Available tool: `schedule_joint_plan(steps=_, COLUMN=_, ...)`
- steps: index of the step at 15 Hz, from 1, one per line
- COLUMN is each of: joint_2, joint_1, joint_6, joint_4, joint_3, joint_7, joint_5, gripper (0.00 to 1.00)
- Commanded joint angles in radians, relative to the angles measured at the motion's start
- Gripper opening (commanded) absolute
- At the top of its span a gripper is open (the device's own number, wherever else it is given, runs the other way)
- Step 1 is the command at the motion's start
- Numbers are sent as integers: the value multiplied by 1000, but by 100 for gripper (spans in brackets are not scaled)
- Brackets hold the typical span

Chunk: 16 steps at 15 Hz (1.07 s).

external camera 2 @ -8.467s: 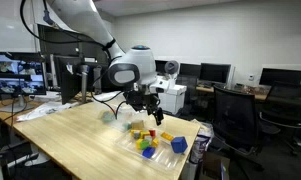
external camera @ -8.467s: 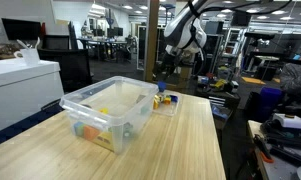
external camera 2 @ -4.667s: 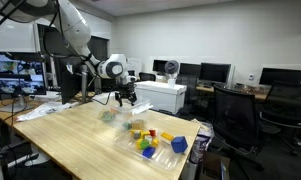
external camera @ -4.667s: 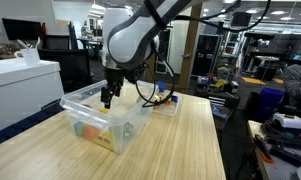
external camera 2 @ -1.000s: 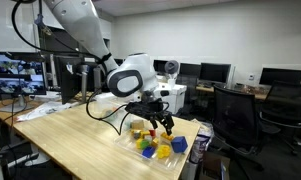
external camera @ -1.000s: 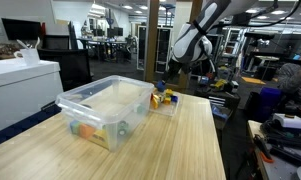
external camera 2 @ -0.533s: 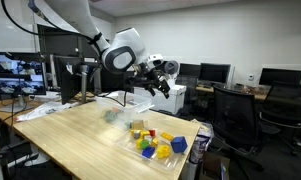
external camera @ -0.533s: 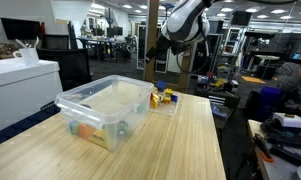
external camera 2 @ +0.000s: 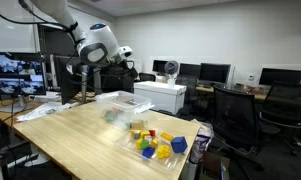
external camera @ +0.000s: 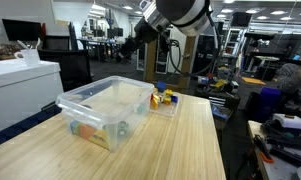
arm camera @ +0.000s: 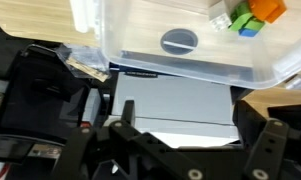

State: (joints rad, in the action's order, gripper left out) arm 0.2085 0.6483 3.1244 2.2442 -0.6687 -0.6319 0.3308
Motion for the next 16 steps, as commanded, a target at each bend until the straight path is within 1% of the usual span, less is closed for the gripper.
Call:
schedule_joint_plan(steps=1, joint_2=19, joint_1=119, joint_6=-3, joint_4=60, joint_3=-171, joint_7=-163, joint_5=49, gripper=100)
schedule_joint_plan(steps=2, joint_2=27, joint_1=141, joint_6=-6, joint_4=81, joint_3=-207, joint_7=-189, joint_5=42, gripper=100)
schedule_joint_plan(steps=4, joint_2=43, joint_1=176, joint_6=2, joint_4=123, joint_3=-234, joint_7=-226, joint_5=17, gripper=100)
schedule_joint_plan(steps=6, joint_2=60, joint_1=200, joint_6=2, joint_4=156, joint_3=-225, joint_7=-269, joint_5=-8, gripper=100)
schedule_joint_plan(steps=8, joint_2=91, joint_1=209, joint_6=8, joint_4=145, joint_3=-223, joint_7=-311, joint_5=-20, gripper=100)
schedule_joint_plan(steps=10, joint_2=114, joint_1=210, joint_6=13, joint_4=136, joint_3=-231, joint_7=-334, joint_5=-30, gripper=100)
schedule_joint_plan(steps=14, joint_2=143, joint_1=186, joint_6=25, joint_4=123, joint_3=-240, joint_7=-338, joint_5=-45, gripper=100)
schedule_joint_plan(steps=16, joint_2=149, joint_1=146, joint_6=23, joint_4=101, joint_3=-216, joint_7=-319, joint_5=-52, gripper=100)
